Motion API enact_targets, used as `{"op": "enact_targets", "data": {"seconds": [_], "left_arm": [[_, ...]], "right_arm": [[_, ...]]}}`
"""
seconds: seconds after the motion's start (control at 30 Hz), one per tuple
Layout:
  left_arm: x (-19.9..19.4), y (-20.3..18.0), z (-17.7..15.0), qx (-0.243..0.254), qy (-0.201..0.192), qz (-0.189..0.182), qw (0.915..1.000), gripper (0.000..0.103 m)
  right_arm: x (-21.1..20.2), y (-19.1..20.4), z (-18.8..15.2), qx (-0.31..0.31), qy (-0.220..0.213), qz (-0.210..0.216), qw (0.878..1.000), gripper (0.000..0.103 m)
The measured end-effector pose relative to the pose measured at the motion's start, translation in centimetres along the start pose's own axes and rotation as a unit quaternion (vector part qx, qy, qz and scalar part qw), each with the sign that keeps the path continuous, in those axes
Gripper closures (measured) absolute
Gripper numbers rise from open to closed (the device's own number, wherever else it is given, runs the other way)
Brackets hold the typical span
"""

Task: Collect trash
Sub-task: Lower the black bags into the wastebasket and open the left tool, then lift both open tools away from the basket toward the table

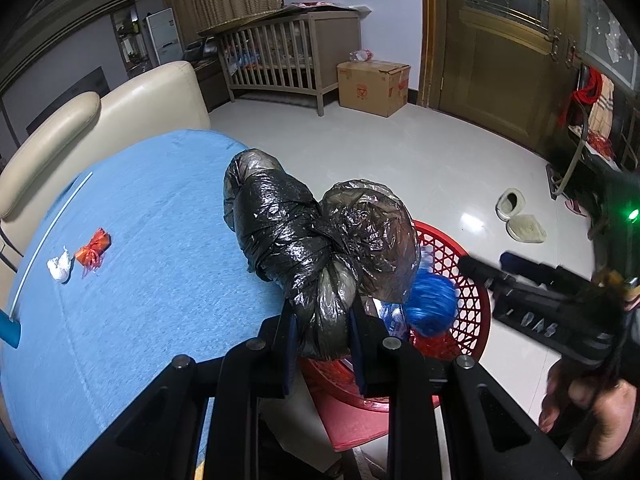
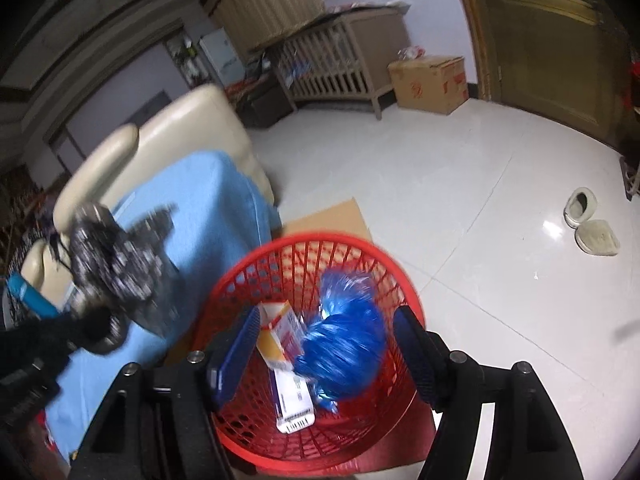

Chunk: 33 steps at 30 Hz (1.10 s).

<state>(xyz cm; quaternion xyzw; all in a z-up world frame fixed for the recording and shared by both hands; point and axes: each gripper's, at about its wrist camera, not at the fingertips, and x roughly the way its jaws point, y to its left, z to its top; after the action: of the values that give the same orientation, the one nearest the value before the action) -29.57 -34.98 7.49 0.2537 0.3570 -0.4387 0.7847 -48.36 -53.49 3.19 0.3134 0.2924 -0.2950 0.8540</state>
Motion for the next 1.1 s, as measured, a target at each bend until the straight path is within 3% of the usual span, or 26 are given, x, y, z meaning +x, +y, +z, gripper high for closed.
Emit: {"op": "enact_targets", "data": {"seconds": [0.3,0.47,0.53,0.6,0.67,1.1], "left_arm": [[1.2,-0.6,0.1,0.022,0.019,-0.014,0.9995,0.079],[2.2,-1.4,0.0,0.034,0.041,-0.049,0.9973,0.077],[2.8,-1.8,-0.2,0.039,0.051,-0.067,0.9957,0.071],[3.3,-1.9,-0.4,0.042,0.06,-0.073,0.9946,0.043],[3.2,-1.8,-0.5,0.045,0.053,-0.072,0.995,0.035],[3.0,0.5,-1.0,0.018,0.054,-0.048,0.9972,0.035]], "right_arm": [[-2.9,-1.1,1.8,0.036,-0.055,0.008,0.998,0.03],[-3.7,-1.2,2.2,0.047,-0.069,0.014,0.996,0.03],[-4.0,-1.4,2.4,0.051,-0.072,0.02,0.996,0.03],[-4.2,-1.5,2.7,0.053,-0.075,0.023,0.995,0.03],[-4.4,-1.5,2.9,0.053,-0.08,0.025,0.995,0.03],[-3.6,0.5,2.6,0.037,-0.07,0.044,0.996,0.03]]}}
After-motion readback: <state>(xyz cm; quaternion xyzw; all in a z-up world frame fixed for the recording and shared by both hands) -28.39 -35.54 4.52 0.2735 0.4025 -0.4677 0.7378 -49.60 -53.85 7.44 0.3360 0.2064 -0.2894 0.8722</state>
